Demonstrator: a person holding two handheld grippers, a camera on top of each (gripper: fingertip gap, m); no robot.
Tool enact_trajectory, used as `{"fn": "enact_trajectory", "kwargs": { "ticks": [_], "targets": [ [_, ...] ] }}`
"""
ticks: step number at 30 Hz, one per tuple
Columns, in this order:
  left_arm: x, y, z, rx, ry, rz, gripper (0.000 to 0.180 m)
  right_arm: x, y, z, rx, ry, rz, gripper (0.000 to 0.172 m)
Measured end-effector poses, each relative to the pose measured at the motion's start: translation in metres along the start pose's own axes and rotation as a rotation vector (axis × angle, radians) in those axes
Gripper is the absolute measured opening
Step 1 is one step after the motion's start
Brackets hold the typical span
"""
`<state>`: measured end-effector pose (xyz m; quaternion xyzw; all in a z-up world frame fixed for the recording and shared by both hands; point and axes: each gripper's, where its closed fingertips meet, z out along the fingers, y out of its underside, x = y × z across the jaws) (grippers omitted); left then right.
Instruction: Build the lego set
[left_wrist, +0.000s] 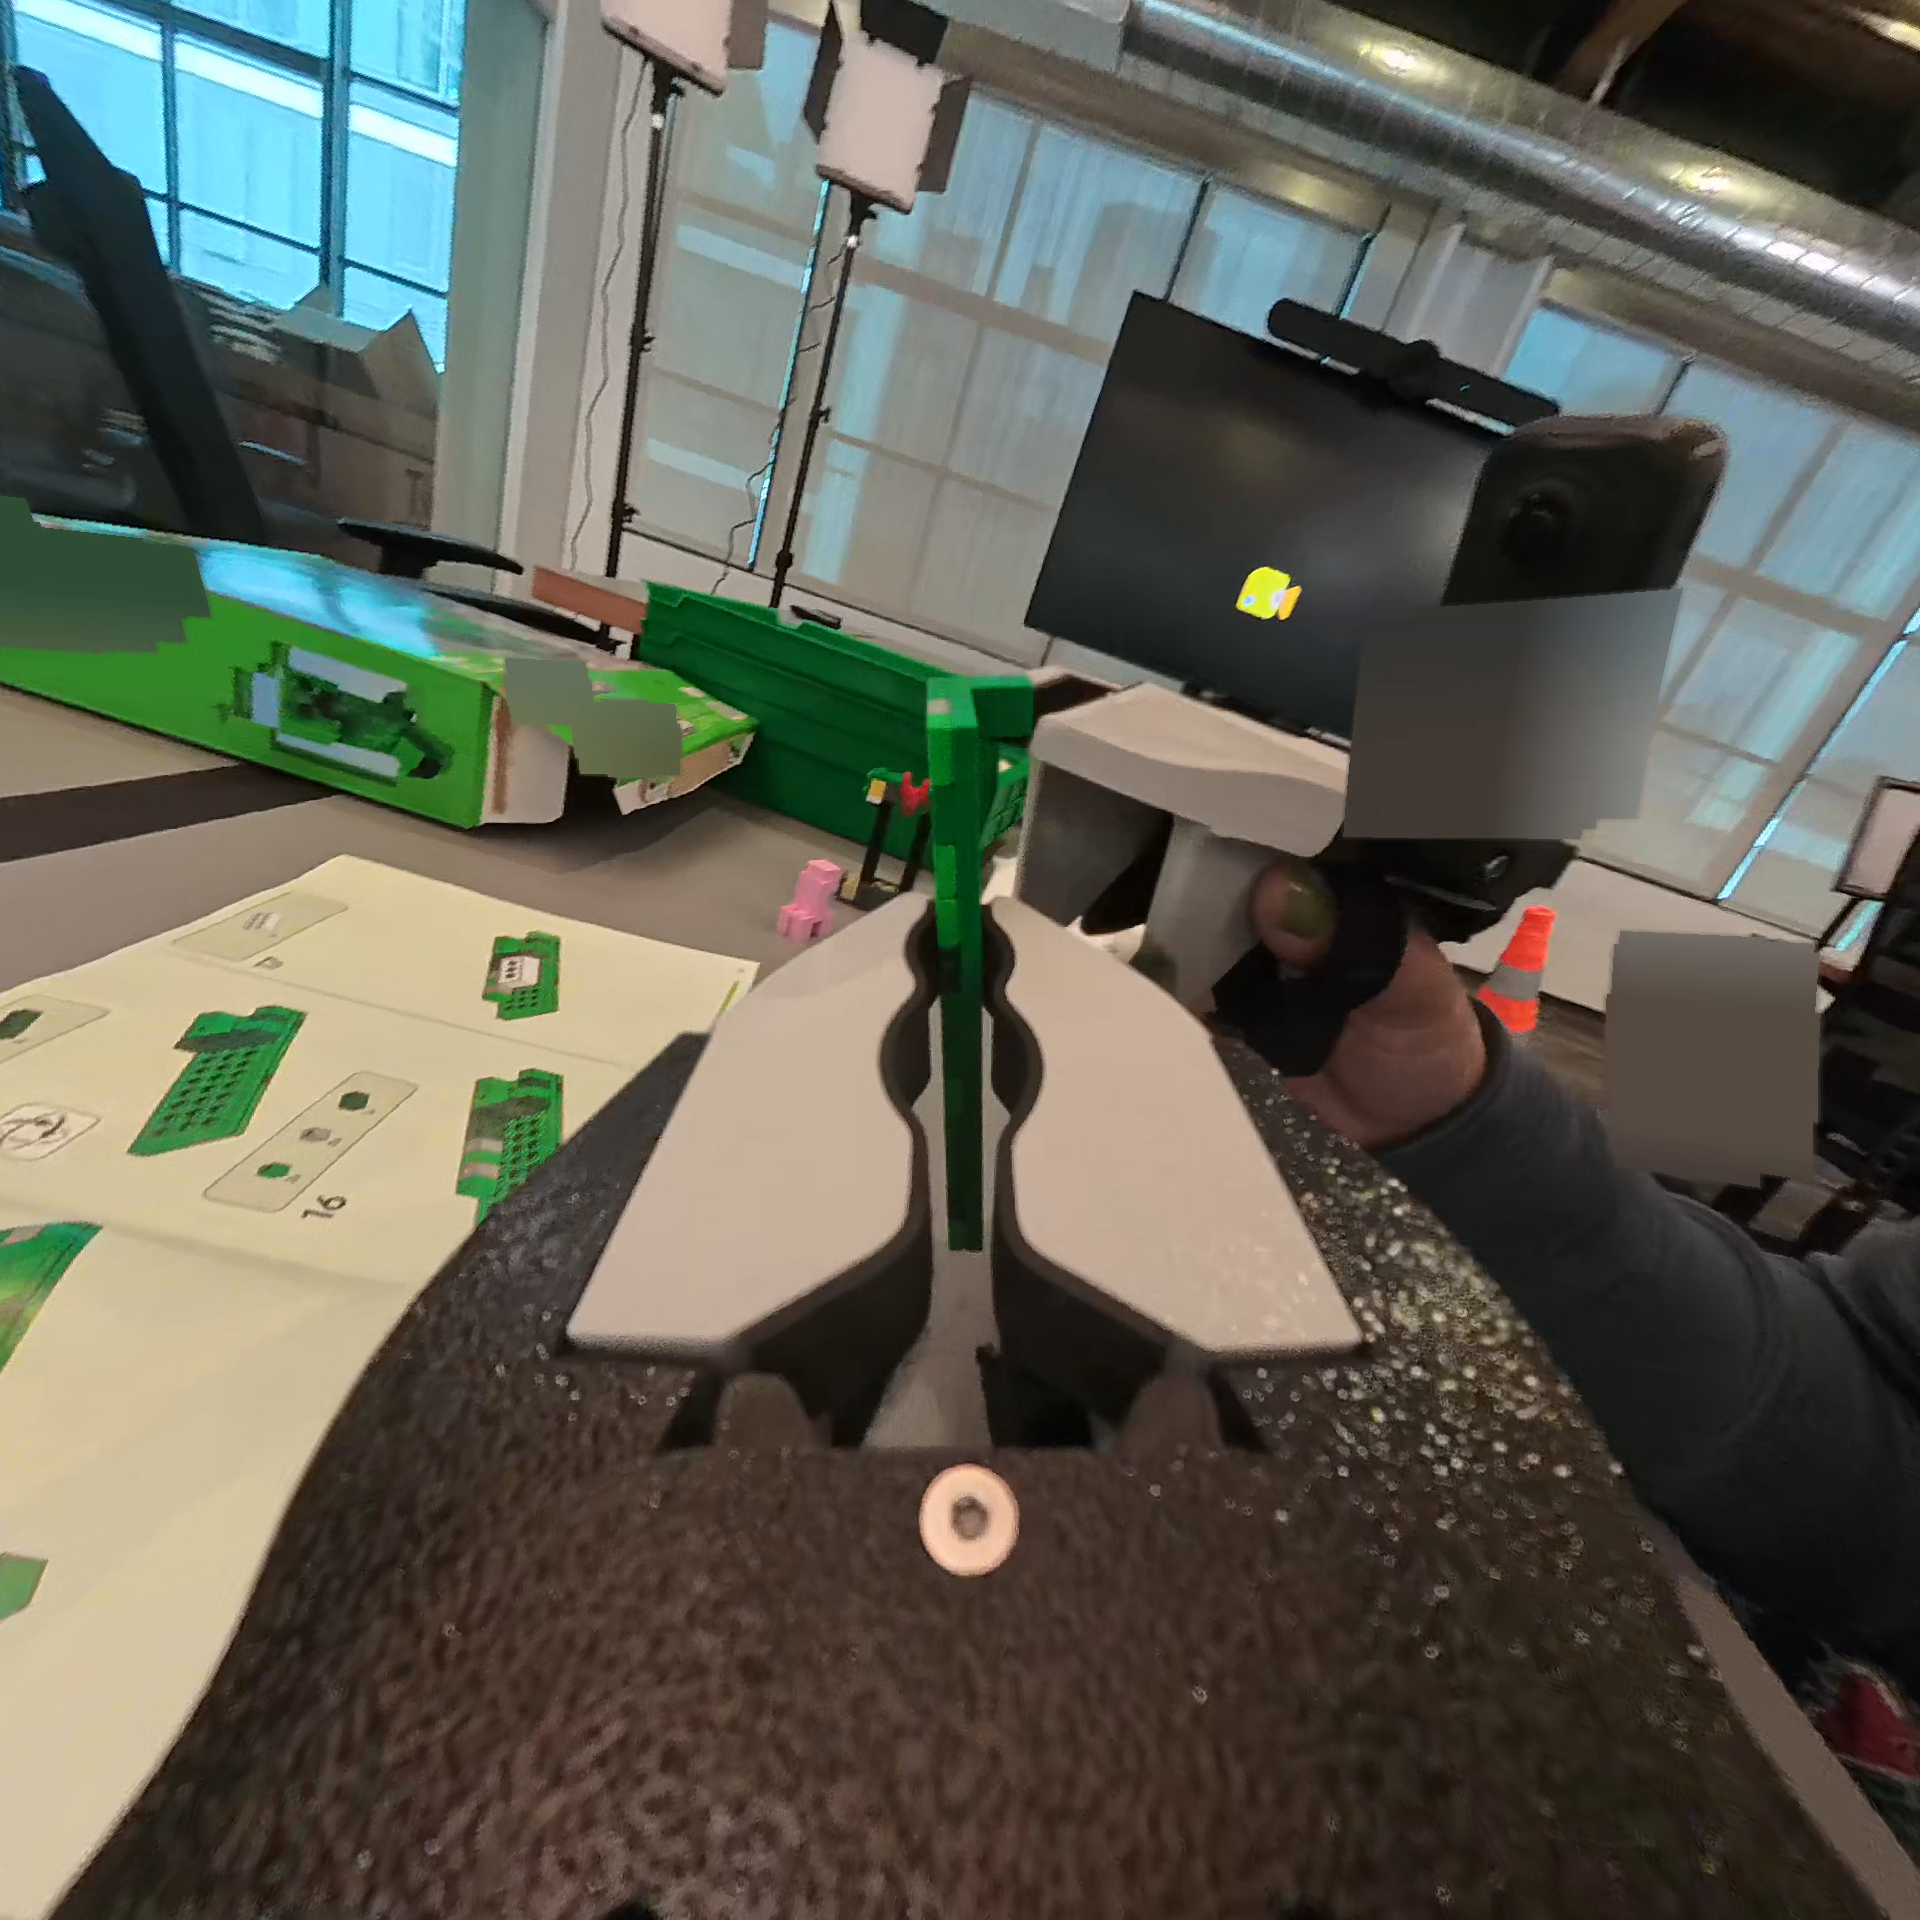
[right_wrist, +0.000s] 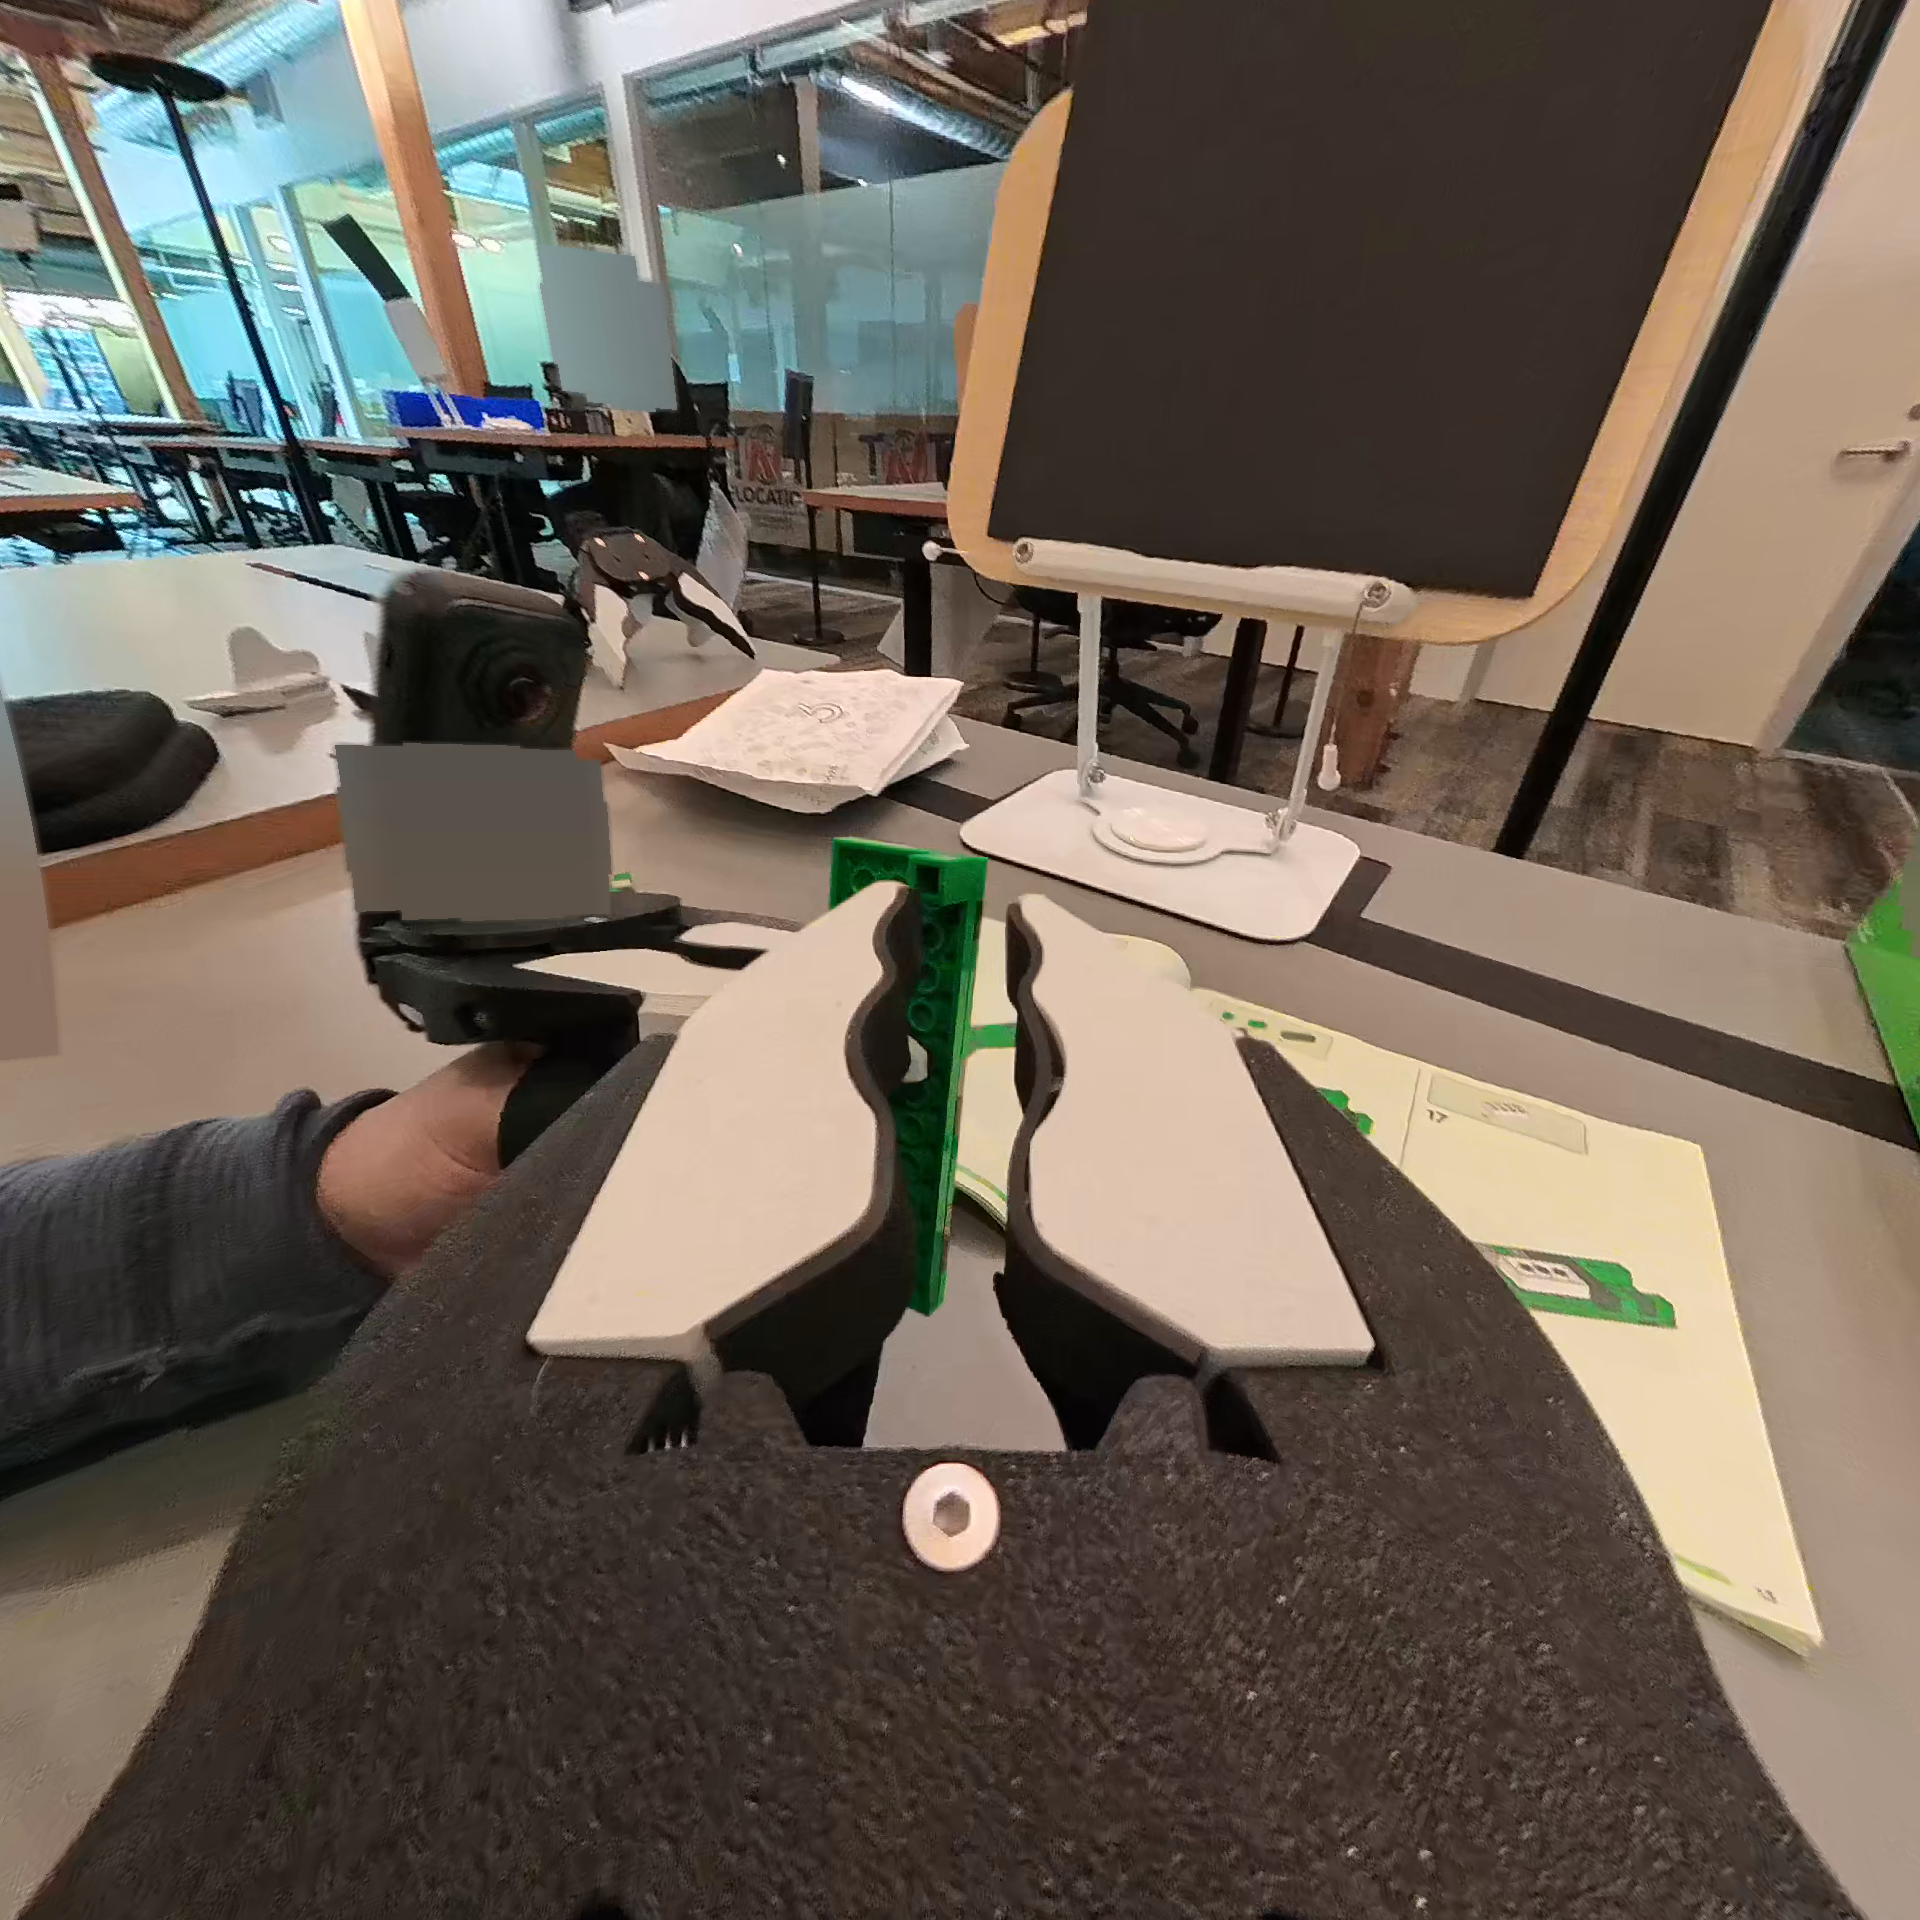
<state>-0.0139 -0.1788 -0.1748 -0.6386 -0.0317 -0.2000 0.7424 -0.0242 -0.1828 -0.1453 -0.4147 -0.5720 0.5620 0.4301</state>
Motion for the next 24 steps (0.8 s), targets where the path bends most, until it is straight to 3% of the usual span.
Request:
{"fn": "enact_trajectory", "kwargs": {
  "ticks": [7, 16, 24],
  "targets": [
    [0.004, -0.008, -0.003, 0.039, 0.045, -0.015, 0.005, 0.002, 0.003, -0.001, -0.018, 0.001, 0.003, 0.013],
    [-0.035, -0.024, -0.026, 0.122, -0.196, 0.020, 0.005, 0.009, 0.011, 0.008, 0.146, 0.128, 0.026, 0.014],
    [-0.054, -0.043, -0.053, 0.187, -0.264, 0.045, 0.006, -0.005, 0.019, 0.015, 0.188, 0.165, -0.114, 0.009]
  ]
}}
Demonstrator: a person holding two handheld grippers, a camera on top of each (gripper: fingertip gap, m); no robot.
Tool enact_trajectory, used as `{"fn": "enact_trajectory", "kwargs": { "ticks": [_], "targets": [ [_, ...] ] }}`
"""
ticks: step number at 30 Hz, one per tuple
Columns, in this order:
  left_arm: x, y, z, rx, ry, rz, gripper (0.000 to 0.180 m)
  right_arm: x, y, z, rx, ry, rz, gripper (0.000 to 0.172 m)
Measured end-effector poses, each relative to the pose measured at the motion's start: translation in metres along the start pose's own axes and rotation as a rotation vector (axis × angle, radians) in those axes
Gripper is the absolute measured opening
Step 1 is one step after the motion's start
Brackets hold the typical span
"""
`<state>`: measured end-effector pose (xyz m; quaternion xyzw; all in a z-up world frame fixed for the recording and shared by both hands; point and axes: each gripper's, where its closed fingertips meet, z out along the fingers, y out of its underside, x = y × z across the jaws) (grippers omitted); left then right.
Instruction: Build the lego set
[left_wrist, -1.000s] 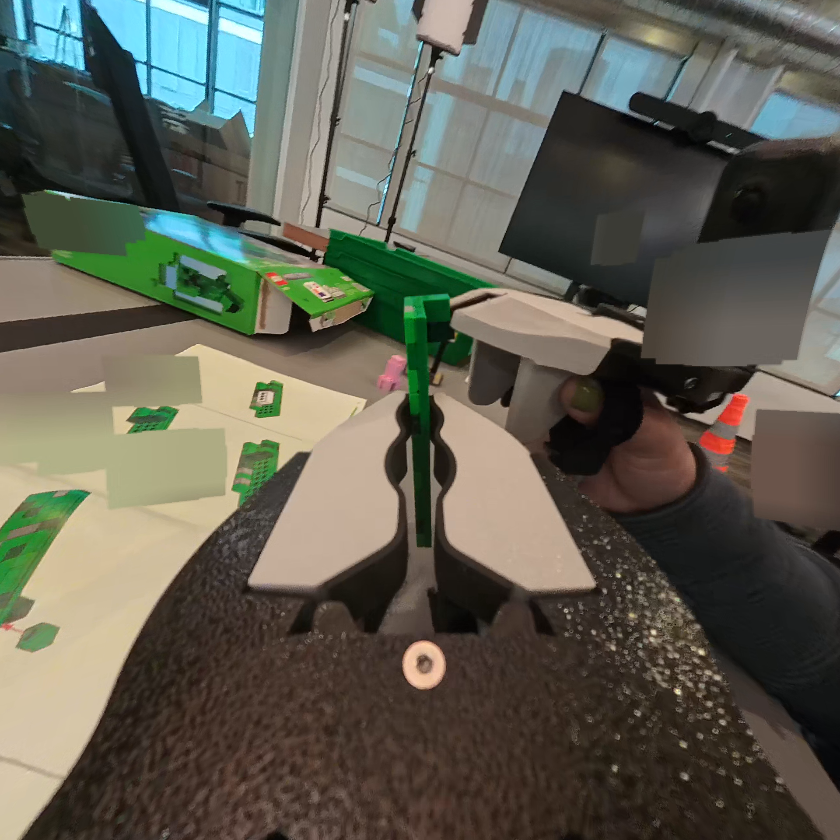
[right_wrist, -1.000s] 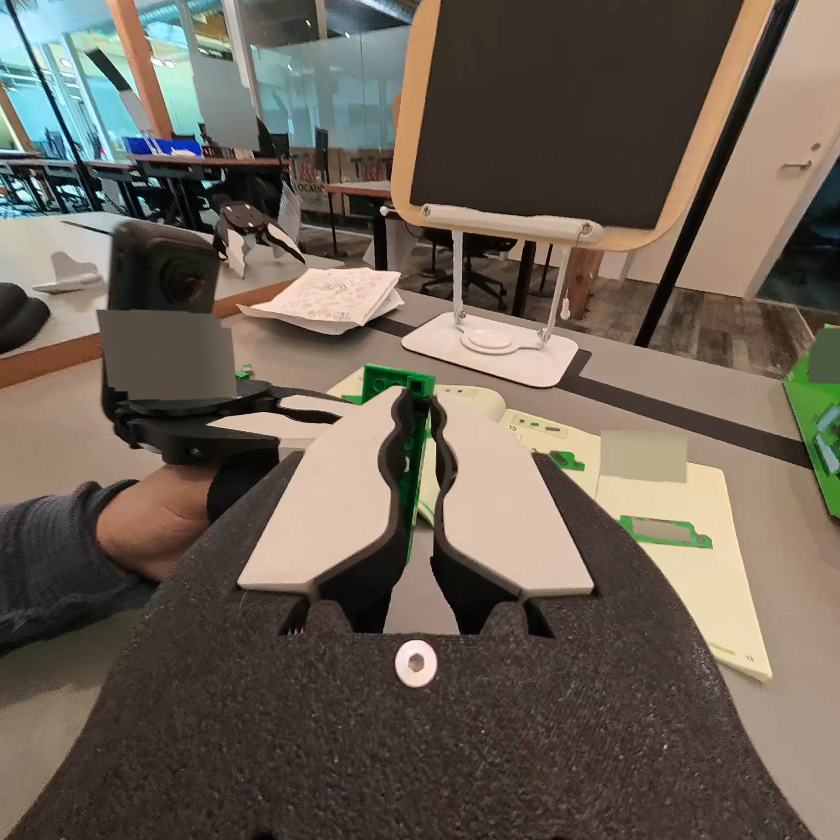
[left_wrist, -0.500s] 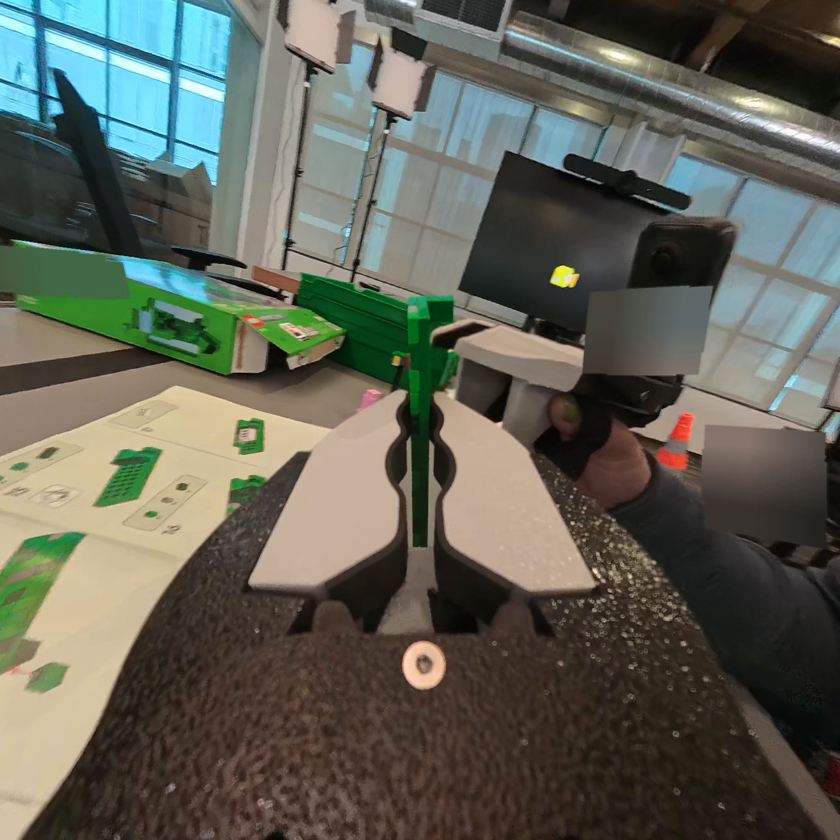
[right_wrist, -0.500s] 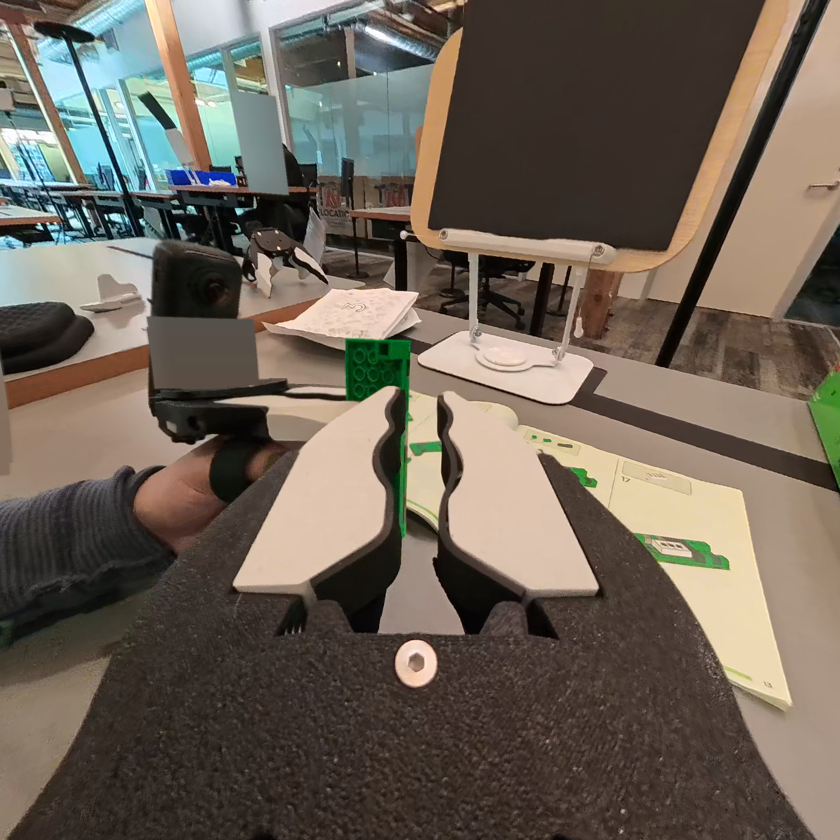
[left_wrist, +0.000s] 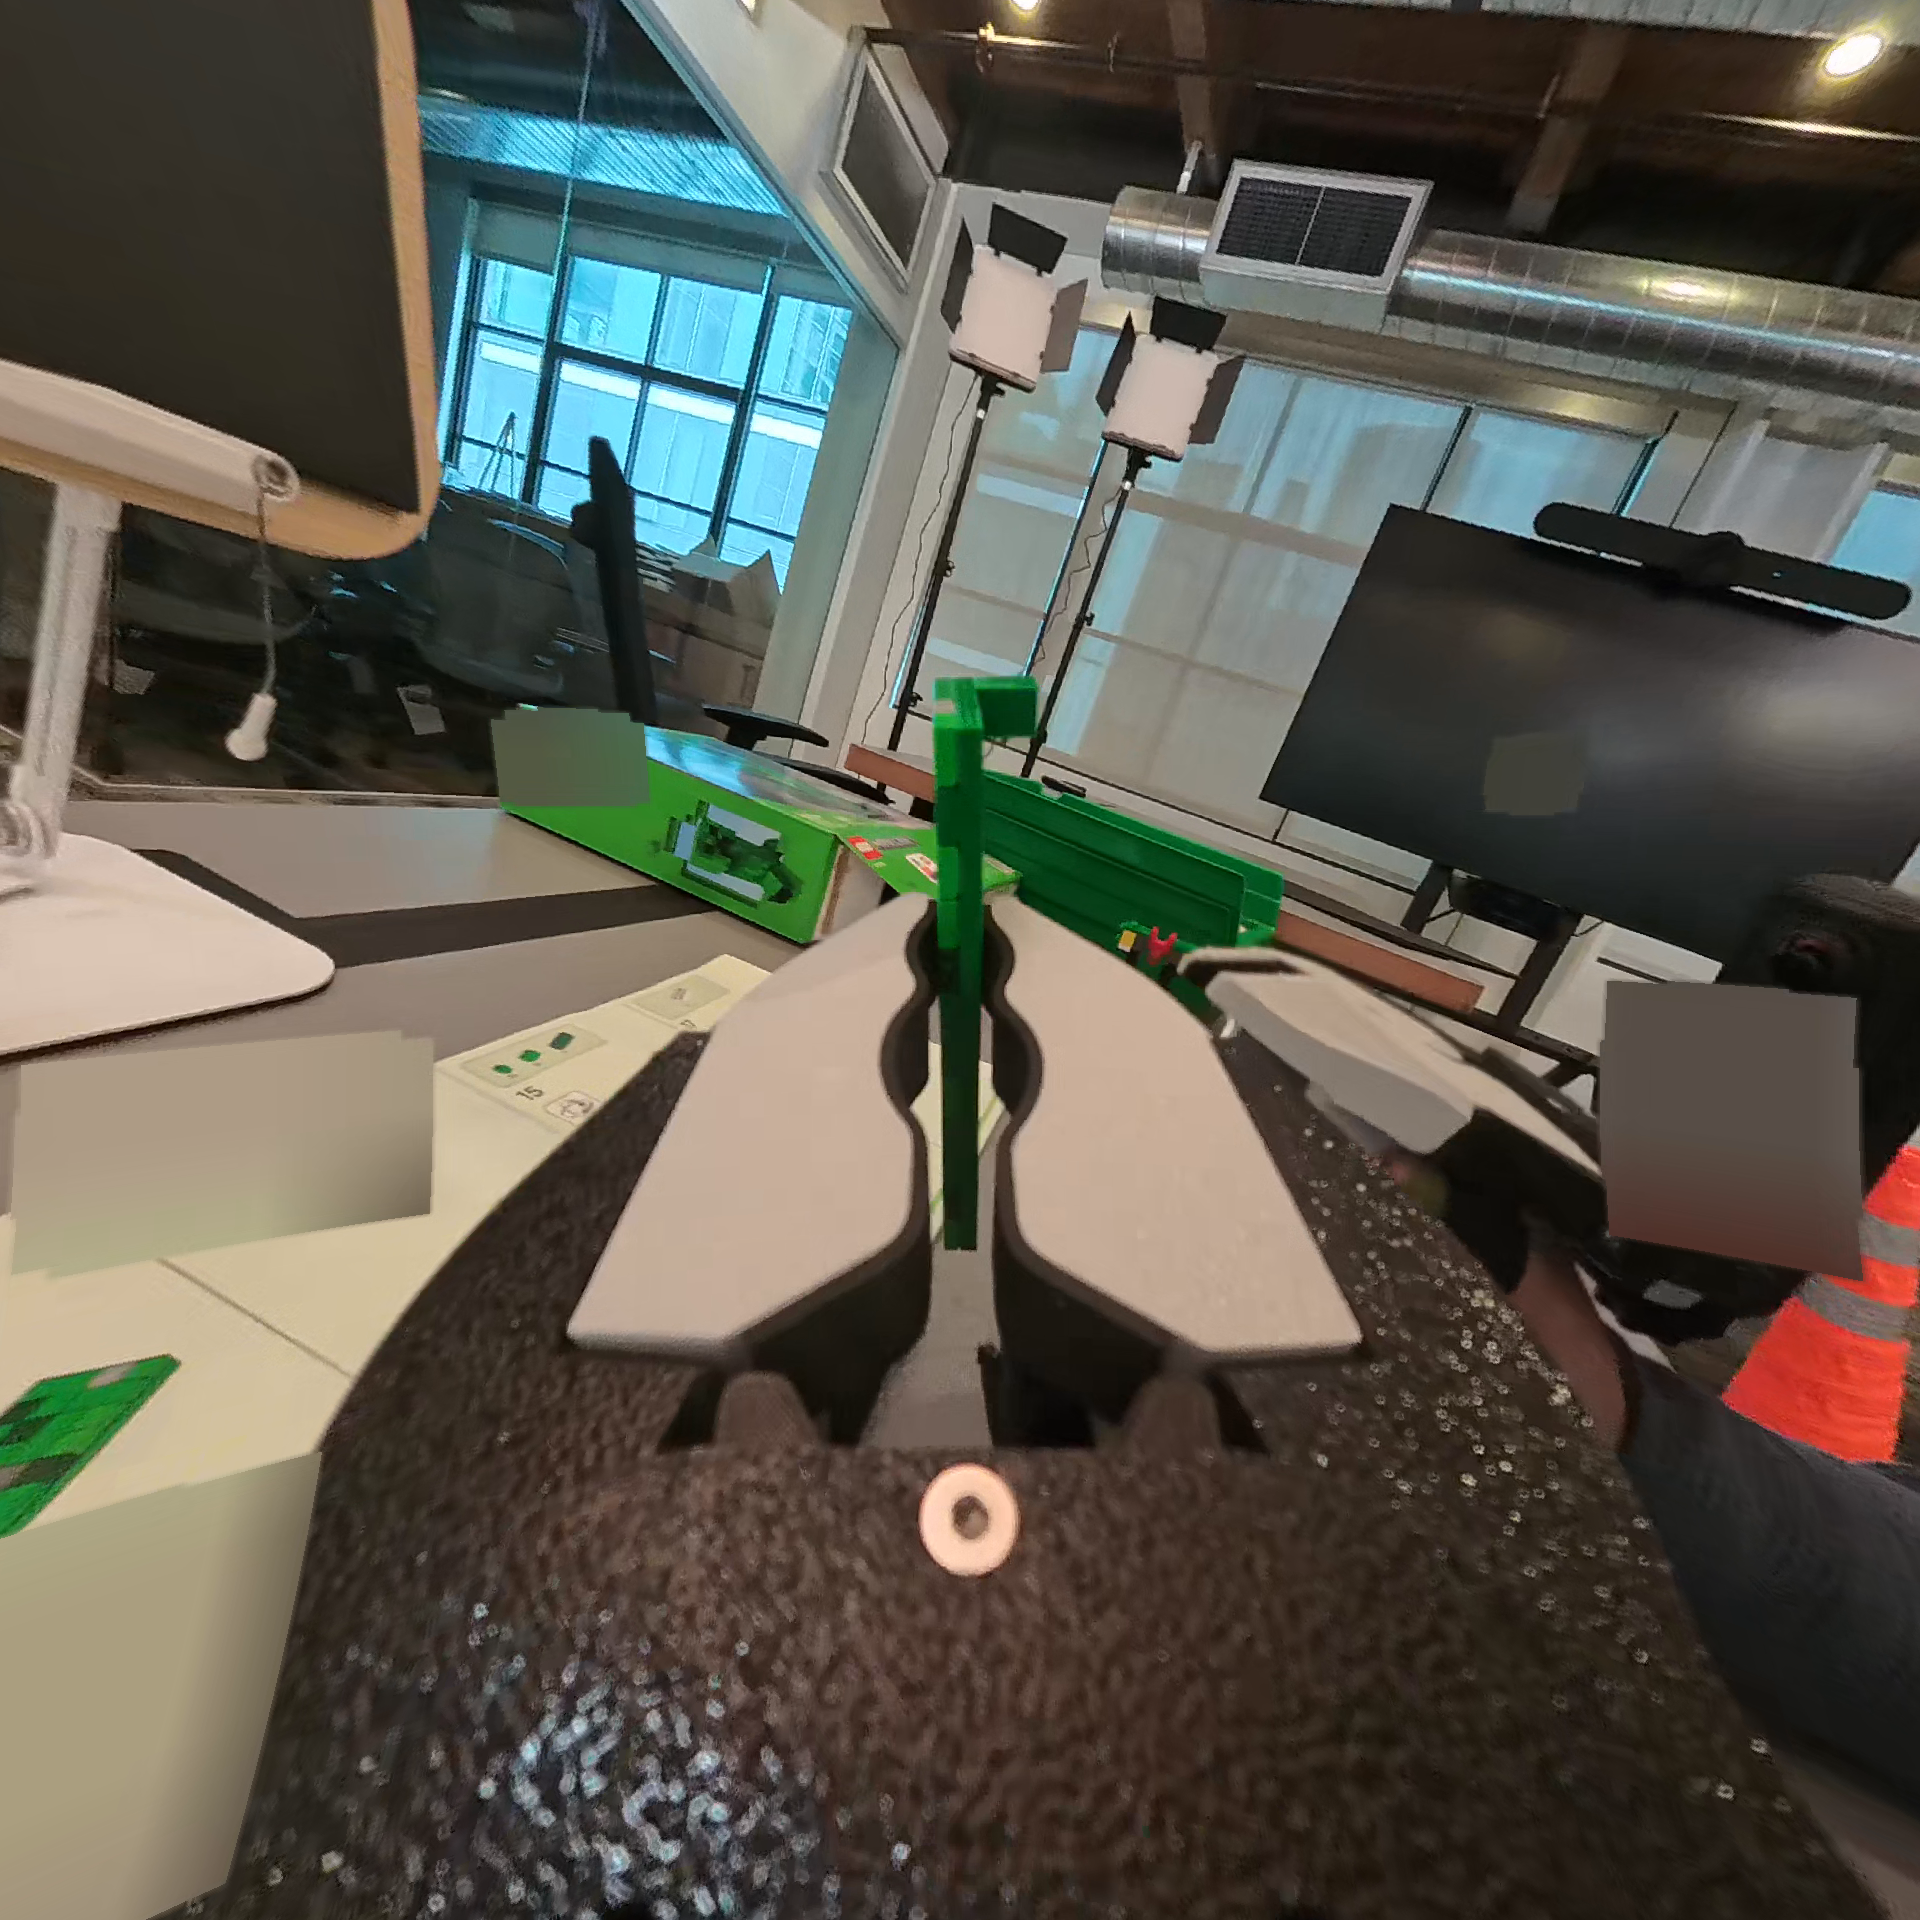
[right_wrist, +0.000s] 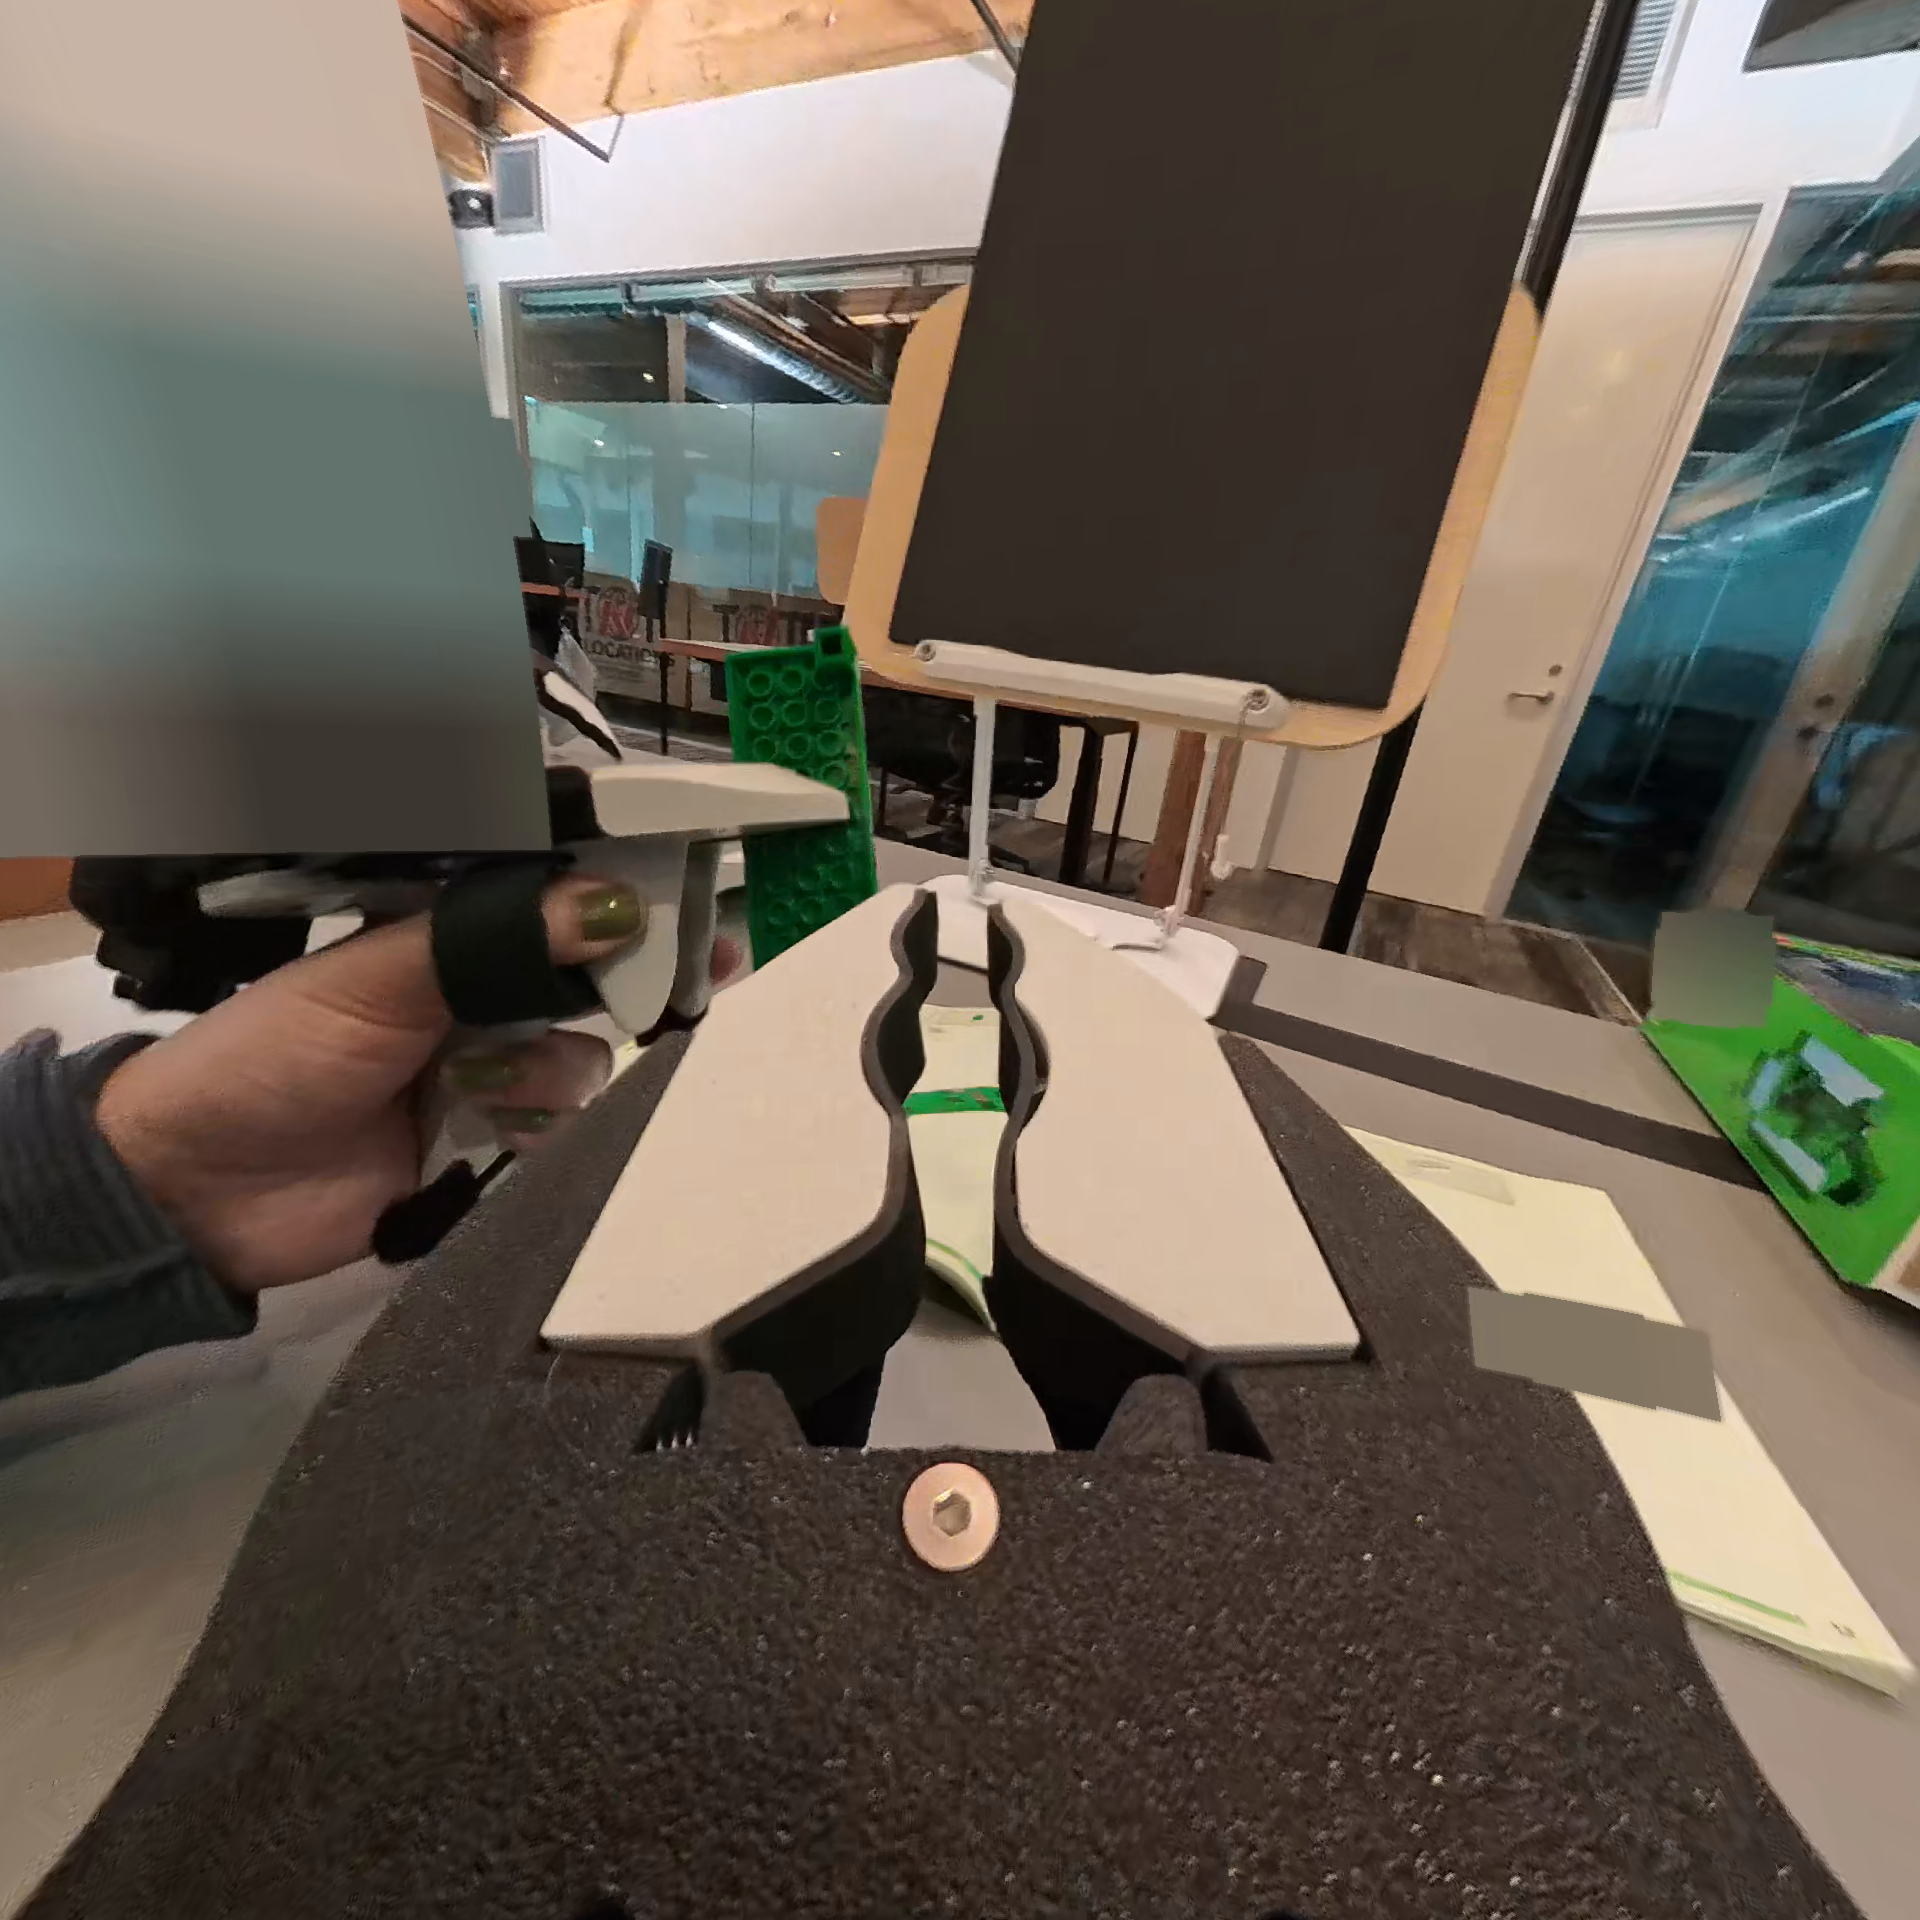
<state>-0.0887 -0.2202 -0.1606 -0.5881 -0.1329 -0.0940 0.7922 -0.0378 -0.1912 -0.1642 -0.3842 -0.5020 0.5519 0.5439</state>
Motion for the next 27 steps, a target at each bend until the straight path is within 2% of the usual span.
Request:
{"fn": "enact_trajectory", "kwargs": {
  "ticks": [5, 8, 10, 12, 14, 17, 23, 27],
  "targets": [
    [-0.004, -0.008, -0.006, 0.022, -0.008, 0.028, 0.006, -0.023, 0.011, 0.002, -0.043, -0.167, -0.039, 0.011],
    [-0.005, -0.009, -0.009, 0.026, -0.014, 0.049, 0.006, -0.064, 0.005, -0.020, -0.133, -0.433, 0.019, 0.011],
    [-0.005, -0.012, -0.011, 0.036, -0.011, 0.052, 0.005, -0.100, 0.013, -0.050, -0.274, -0.631, 0.076, 0.010],
    [-0.005, -0.013, -0.011, 0.039, -0.012, 0.056, 0.005, -0.131, 0.029, -0.084, -0.486, -0.758, 0.124, 0.011],
    [-0.005, -0.013, -0.011, 0.038, -0.008, 0.054, 0.005, -0.152, 0.047, -0.112, -0.705, -0.781, 0.118, 0.011],
    [-0.002, -0.012, -0.010, 0.034, 0.004, 0.054, 0.005, -0.169, 0.061, -0.138, -0.856, -0.745, 0.049, 0.011],
    [0.004, -0.011, -0.010, 0.024, 0.024, 0.066, 0.006, -0.192, 0.070, -0.161, -0.888, -0.922, -0.122, 0.013],
    [0.004, -0.014, -0.011, 0.033, 0.033, 0.053, 0.005, -0.193, 0.073, -0.156, -0.778, -1.013, -0.303, 0.029]
  ]
}}
